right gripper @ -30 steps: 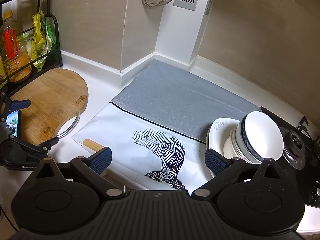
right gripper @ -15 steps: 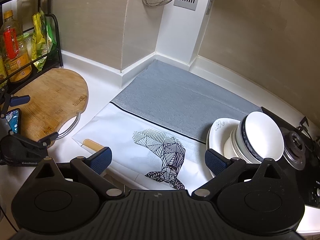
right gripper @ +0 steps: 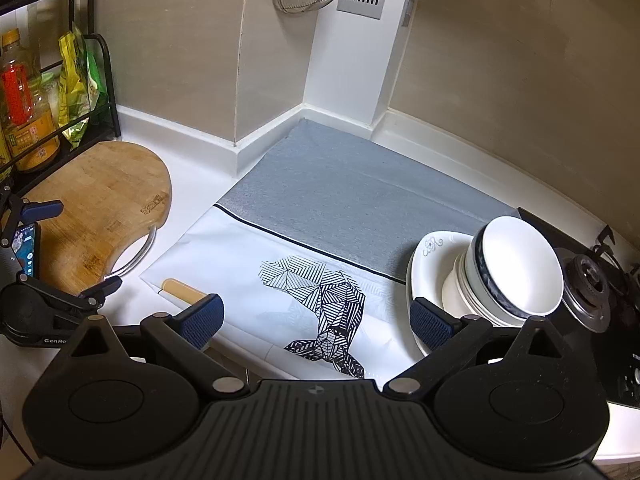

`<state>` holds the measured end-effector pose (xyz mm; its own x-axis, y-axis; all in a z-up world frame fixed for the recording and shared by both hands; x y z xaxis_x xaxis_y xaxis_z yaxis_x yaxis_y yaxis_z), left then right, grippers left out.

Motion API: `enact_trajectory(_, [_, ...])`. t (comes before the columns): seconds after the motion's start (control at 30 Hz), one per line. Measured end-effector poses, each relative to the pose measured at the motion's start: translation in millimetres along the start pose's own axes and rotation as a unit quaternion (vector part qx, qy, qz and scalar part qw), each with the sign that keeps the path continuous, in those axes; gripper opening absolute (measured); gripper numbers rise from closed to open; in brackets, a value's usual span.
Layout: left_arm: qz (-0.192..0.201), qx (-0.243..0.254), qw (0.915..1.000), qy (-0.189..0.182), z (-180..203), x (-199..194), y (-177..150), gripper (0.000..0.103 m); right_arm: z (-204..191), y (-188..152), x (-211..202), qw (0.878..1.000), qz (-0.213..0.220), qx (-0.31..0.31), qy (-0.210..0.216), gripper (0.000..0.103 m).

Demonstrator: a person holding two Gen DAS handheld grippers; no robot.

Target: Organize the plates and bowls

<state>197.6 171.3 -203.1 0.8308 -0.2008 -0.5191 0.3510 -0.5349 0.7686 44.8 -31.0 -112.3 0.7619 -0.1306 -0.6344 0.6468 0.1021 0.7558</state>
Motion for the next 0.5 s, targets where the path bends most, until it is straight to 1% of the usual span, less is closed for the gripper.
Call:
enact_trajectory(0.17, [0.002,-0.021,0.9997,-0.01,14,-5,19,0.103,8,-1,-5,1.0,0.011,0.01,0.004,0.1])
enact_trajectory(0.27, [0.004,-0.037,0.9991,-0.02,27,-8,35,0.103,22,-4,-7,1.0,0.014,0.027,0.005,0.1])
enact_trajectory(0.4, [0.015,-0.055,0.9977,-0.037,47,-11,66,0.103,58,-6,-9,0.997,0.021,0.068,-0.005,0.1])
enact_trajectory(0.5, [0.021,-0.071,0.9954,-0.061,68,-7,93,0.103,95,-7,-11,0.994,0.032,0.104,-0.016,0.1])
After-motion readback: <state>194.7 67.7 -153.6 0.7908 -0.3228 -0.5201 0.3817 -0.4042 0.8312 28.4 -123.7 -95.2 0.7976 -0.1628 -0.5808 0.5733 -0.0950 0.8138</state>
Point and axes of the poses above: each gripper's, at about its wrist camera, not at the fingertips, and x roughly the way its jaws point, z to its right, y to its top, the point moved 8 cm from there along x, roughly the way its jaws point, and after that the axes turned 4 degrees about z, right-handed, at the moved point
